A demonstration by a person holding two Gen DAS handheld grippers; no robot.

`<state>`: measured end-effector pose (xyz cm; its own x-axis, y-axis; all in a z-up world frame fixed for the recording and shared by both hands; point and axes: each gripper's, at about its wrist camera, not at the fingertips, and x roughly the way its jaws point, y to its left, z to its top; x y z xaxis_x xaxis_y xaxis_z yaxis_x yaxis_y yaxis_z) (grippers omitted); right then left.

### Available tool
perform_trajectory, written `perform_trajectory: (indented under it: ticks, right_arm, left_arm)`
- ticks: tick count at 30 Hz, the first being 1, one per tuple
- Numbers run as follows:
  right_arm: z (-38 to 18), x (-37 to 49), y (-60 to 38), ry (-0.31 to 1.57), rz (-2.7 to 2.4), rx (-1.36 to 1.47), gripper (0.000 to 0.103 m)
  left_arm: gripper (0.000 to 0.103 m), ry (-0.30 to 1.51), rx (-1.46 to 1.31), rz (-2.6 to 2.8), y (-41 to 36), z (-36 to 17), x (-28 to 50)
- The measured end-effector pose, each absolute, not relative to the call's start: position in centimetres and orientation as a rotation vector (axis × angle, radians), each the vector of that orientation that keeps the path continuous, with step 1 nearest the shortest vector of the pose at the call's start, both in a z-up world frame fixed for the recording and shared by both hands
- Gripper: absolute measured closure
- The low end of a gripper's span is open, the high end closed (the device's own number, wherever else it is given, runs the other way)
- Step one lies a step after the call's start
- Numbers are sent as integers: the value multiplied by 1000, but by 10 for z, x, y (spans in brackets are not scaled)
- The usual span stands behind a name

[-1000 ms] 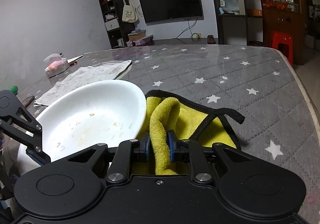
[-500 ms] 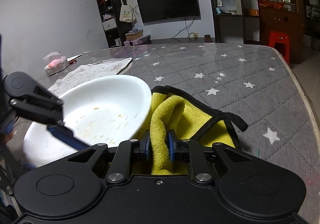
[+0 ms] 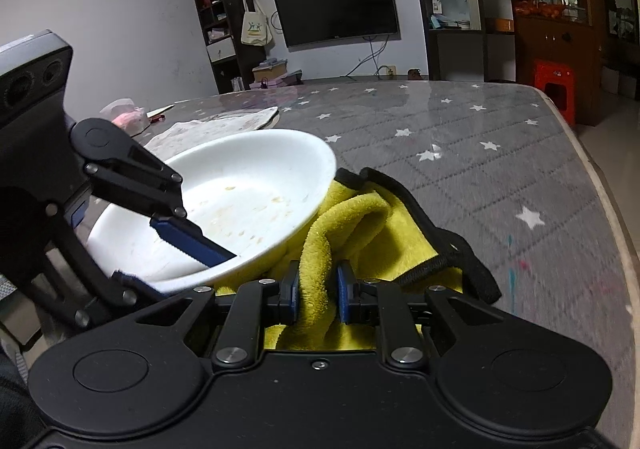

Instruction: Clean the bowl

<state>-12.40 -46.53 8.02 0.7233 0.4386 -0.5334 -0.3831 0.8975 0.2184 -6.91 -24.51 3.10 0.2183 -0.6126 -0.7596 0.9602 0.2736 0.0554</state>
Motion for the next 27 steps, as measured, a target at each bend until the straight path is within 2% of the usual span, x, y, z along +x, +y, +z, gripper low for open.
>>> perform_trajectory:
  ticks: [27]
  right_arm:
    - [79, -54, -465, 629, 450, 50, 84]
  left_arm:
    - [66, 719, 592, -1175, -239, 29, -74]
